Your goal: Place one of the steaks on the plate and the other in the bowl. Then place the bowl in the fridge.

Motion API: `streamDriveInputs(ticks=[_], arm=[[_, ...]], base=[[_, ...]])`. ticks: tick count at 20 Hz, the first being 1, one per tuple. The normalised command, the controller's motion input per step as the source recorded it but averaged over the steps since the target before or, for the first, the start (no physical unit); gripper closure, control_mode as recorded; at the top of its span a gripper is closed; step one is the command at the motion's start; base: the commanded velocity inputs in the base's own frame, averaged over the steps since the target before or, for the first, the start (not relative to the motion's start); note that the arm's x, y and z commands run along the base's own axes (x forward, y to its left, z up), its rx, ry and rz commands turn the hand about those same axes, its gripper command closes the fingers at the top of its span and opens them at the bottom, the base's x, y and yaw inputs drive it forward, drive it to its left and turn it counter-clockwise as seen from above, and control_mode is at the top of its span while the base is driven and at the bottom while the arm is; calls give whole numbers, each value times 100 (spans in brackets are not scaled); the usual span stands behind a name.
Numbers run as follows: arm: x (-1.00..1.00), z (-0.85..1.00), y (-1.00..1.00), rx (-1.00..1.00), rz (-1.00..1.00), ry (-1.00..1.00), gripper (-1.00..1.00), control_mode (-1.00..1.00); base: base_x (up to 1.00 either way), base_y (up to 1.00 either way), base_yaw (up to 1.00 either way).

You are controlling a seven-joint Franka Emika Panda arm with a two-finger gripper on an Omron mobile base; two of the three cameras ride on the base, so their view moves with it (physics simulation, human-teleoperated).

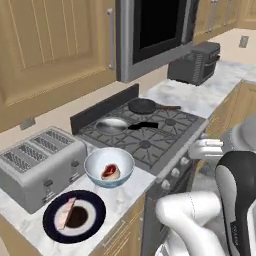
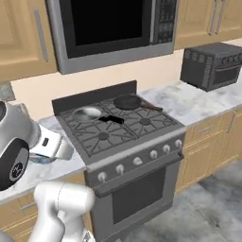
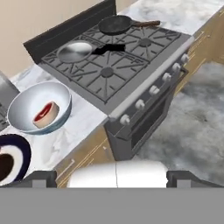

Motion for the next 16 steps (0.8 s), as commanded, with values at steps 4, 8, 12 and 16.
streamDriveInputs(ticks=[4,8,12,16], arm=[[0,0,0,0,0,0,-100,100],[0,0,0,0,0,0,-100,100],[0,0,0,0,0,0,-100,100],[0,0,0,0,0,0,-100,100]], base=[[0,-16,-96],[1,-48,-88],[7,-89,-77],[48,-100,-19]])
